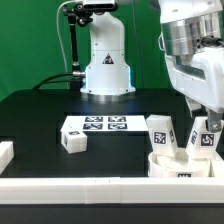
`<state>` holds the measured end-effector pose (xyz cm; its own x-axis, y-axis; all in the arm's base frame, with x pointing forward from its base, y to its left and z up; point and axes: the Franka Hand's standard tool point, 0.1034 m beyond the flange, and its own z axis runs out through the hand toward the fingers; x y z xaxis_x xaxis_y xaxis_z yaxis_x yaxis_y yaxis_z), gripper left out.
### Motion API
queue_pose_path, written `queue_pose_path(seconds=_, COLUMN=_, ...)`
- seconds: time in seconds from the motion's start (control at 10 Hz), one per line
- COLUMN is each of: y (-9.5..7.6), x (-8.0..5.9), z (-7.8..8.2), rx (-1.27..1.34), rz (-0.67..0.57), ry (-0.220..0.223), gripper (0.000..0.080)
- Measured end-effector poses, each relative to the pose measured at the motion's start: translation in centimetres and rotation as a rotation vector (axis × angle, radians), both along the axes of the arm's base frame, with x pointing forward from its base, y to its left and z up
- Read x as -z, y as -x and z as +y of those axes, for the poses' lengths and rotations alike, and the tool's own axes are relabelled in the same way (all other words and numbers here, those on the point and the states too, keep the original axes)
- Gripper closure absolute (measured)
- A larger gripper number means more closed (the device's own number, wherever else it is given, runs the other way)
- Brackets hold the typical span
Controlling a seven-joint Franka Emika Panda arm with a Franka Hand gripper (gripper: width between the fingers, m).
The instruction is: Assemble stool
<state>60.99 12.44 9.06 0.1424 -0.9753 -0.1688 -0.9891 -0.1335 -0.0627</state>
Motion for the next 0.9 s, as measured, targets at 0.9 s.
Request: queue_pose_path(seconds=0.9, y=-0.11, x=-0.70, z=0.77, rx=-0.666, rz=-0.119, ry=0.067, gripper=0.0151)
